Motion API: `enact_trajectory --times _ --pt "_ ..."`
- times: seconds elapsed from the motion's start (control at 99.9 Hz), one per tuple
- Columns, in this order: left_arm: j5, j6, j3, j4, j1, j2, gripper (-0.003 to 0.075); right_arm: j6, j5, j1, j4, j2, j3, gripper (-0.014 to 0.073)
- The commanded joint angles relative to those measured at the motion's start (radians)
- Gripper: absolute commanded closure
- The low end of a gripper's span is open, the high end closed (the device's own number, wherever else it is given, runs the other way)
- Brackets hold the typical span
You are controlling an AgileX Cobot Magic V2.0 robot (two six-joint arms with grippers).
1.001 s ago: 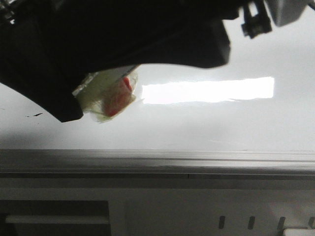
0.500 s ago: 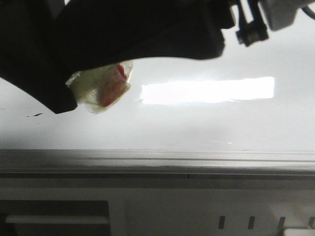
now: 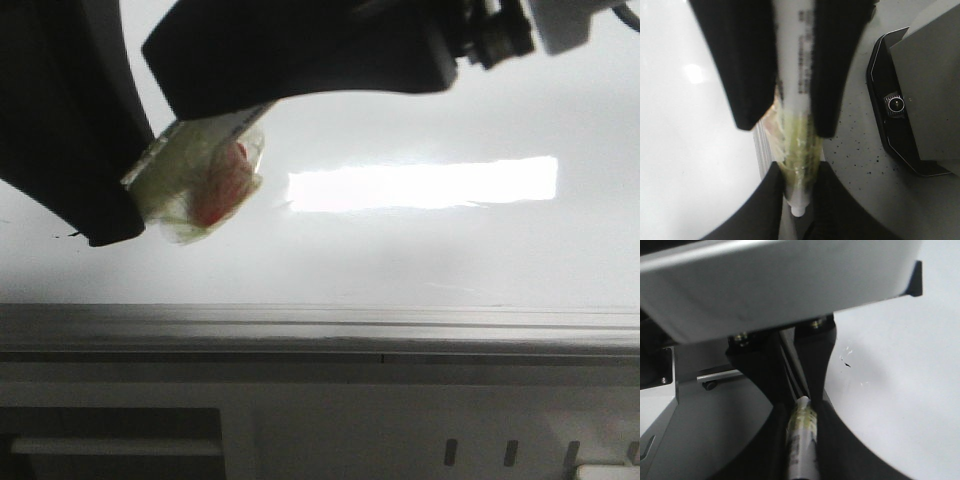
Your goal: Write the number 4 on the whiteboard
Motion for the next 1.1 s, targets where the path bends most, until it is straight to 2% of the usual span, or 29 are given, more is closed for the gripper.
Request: enact_trajectory --times 0.0,0.12,0.19,0.25,0.26,0.27,0.32,0.37,0.54,0.801,1.091 --pt "-0.058 0.028 -0.033 -0.014 -0.007 -0.027 0.0741 0.004 0.030 0.001 0.020 -0.006 -0.034 0.0627" --pt "-0.058 0.028 -0.033 -0.014 -0.007 -0.027 0.0741 0.004 0.031 0.001 -0.002 -0.006 -0.034 0.0577" --pt "-0.058 0.028 -0.033 -0.014 -0.007 -0.027 0.0741 0.004 0.033 0.001 -0.018 -0.006 -0.034 0.0477" --pt "-0.058 0.028 -0.033 -0.014 -0.007 -0.027 0.0741 0.004 0.022 0.001 -0.021 -0.006 -0.034 0.0335" --pt "-0.058 0.028 -0.033 -0.014 -0.007 -0.027 0.0741 0.004 0.022 0.001 -0.021 -0.006 -0.034 0.0335" --pt "-0.058 0.028 -0.033 -0.014 -0.007 -0.027 0.0741 0.004 0.016 0.001 -0.021 -0.006 -0.034 0.0293" --pt "-0.058 0.028 -0.033 -0.011 -0.007 -0.027 0.0741 0.004 -0.002 0.001 -0.021 -0.006 -0.034 0.0214" --pt "-0.058 0.028 -0.033 -0.009 -0.007 -0.027 0.0741 0.004 -0.025 0.001 -0.005 -0.006 -0.034 0.0172" --pt "-0.062 0.028 -0.033 0.000 -0.007 -0.045 0.0741 0.004 -0.059 -0.001 0.005 -0.006 -0.034 0.0188" --pt "-0.065 0.028 -0.064 0.009 -0.007 -0.055 0.0741 0.004 -0.064 -0.003 0.045 0.007 -0.034 0.0286" --pt "-0.063 0.028 -0.072 0.009 -0.007 -0.055 0.0741 0.004 -0.058 -0.003 0.054 0.017 -0.034 0.0286"
